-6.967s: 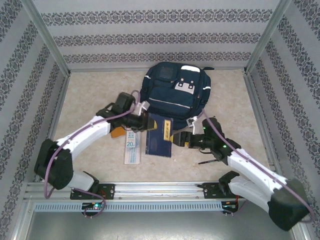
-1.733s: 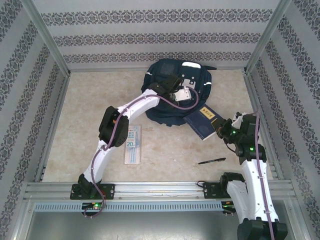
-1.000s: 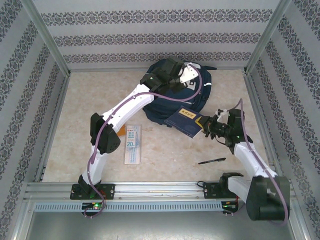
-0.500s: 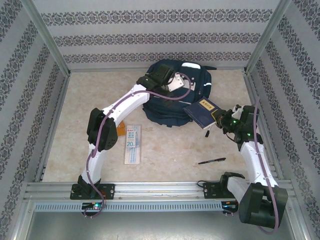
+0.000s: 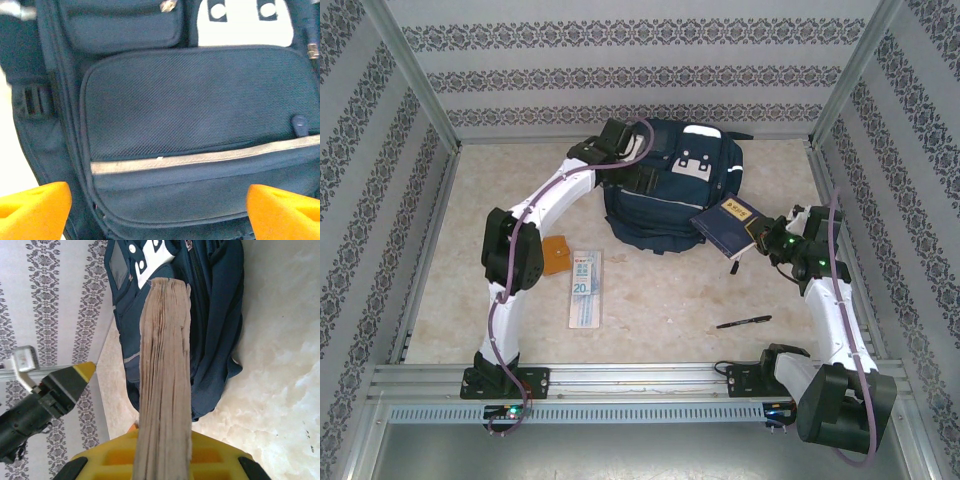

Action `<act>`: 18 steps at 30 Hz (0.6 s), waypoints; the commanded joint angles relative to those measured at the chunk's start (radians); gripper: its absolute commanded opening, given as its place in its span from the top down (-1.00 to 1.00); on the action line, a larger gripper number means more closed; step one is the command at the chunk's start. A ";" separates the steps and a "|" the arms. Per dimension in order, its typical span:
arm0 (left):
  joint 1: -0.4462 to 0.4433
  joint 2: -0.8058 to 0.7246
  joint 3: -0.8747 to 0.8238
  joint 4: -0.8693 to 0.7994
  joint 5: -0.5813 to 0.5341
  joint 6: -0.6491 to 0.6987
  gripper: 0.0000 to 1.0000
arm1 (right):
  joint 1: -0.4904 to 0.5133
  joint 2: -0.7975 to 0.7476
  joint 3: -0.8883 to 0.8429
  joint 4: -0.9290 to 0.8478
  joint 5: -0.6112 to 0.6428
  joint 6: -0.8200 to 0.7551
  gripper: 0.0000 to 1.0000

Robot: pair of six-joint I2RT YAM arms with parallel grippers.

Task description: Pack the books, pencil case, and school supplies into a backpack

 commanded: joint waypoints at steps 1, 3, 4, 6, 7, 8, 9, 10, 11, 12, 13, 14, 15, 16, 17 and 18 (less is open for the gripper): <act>0.035 0.023 -0.031 0.042 0.006 -0.168 -0.77 | -0.008 -0.009 0.033 -0.014 -0.037 -0.046 1.00; 0.042 0.042 -0.037 0.045 0.008 -0.188 -0.75 | -0.008 -0.011 0.033 -0.028 -0.039 -0.057 1.00; 0.045 0.049 -0.039 0.044 0.007 -0.195 -0.75 | -0.008 -0.014 0.033 -0.034 -0.039 -0.060 1.00; 0.045 0.069 -0.044 0.045 0.004 -0.203 -0.74 | -0.008 -0.017 0.034 -0.043 -0.037 -0.066 1.00; 0.045 0.078 -0.042 0.043 0.004 -0.202 -0.73 | -0.008 -0.019 0.034 -0.046 -0.037 -0.068 1.00; 0.045 0.090 -0.040 0.042 0.006 -0.201 -0.73 | -0.008 -0.021 0.034 -0.048 -0.037 -0.070 1.00; 0.045 0.101 -0.036 0.041 0.008 -0.201 -0.73 | -0.008 -0.021 0.036 -0.052 -0.036 -0.073 1.00; 0.045 0.112 -0.033 0.042 0.009 -0.199 -0.71 | -0.008 -0.023 0.037 -0.056 -0.036 -0.076 1.00; 0.045 0.122 -0.031 0.042 0.011 -0.199 -0.70 | -0.008 -0.024 0.039 -0.060 -0.036 -0.077 1.00; 0.045 0.133 -0.029 0.046 0.016 -0.200 -0.69 | -0.008 -0.026 0.039 -0.062 -0.036 -0.077 1.00; 0.045 0.142 -0.026 0.047 0.024 -0.200 -0.68 | -0.008 -0.028 0.039 -0.064 -0.034 -0.078 1.00; 0.045 0.152 -0.021 0.051 0.037 -0.200 -0.67 | -0.007 -0.031 0.038 -0.066 -0.034 -0.079 1.00; 0.045 0.163 -0.015 0.052 0.048 -0.200 -0.66 | -0.006 -0.034 0.036 -0.065 -0.035 -0.078 1.00; 0.045 0.170 -0.011 0.055 0.063 -0.199 -0.63 | -0.006 -0.036 0.035 -0.067 -0.036 -0.077 1.00; 0.045 0.176 -0.009 0.066 0.083 -0.198 -0.58 | -0.005 -0.039 0.033 -0.067 -0.037 -0.077 1.00; 0.045 0.182 -0.008 0.077 0.107 -0.196 -0.48 | -0.005 -0.043 0.030 -0.069 -0.039 -0.075 1.00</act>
